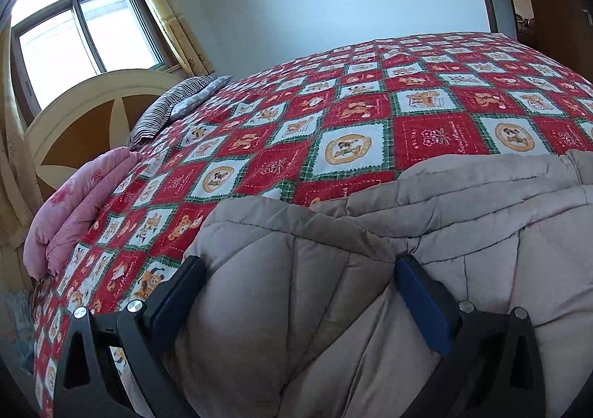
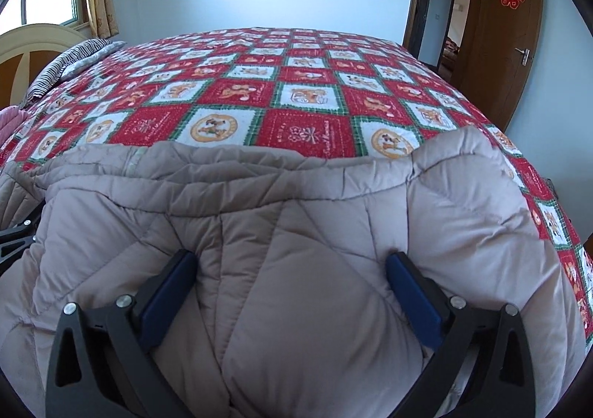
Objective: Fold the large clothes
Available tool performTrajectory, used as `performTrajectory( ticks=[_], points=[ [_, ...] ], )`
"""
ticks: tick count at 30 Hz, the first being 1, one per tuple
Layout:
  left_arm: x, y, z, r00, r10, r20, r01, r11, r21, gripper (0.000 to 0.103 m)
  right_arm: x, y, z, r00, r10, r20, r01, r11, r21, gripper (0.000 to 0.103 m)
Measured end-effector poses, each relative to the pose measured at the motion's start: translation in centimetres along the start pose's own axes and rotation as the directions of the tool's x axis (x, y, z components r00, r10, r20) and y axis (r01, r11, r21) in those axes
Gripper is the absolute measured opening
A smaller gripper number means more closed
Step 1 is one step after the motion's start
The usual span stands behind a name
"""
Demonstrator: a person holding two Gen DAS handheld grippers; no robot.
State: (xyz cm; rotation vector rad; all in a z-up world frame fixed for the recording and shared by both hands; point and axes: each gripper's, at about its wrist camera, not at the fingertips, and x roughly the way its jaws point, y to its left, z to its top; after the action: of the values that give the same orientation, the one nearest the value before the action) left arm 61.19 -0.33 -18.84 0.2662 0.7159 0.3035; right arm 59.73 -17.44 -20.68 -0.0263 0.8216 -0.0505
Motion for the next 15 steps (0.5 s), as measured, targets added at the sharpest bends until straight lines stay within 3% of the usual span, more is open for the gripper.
performTrajectory(
  ticks=[15],
  points=[
    [0.12, -0.11, -0.06, 1.0, 0.004, 0.0, -0.004, 1.0, 0.004, 0.102, 0.88, 0.66, 0.15, 0.998, -0.048, -0.037, 0.047, 0.998, -0.03, 0.103]
  ],
)
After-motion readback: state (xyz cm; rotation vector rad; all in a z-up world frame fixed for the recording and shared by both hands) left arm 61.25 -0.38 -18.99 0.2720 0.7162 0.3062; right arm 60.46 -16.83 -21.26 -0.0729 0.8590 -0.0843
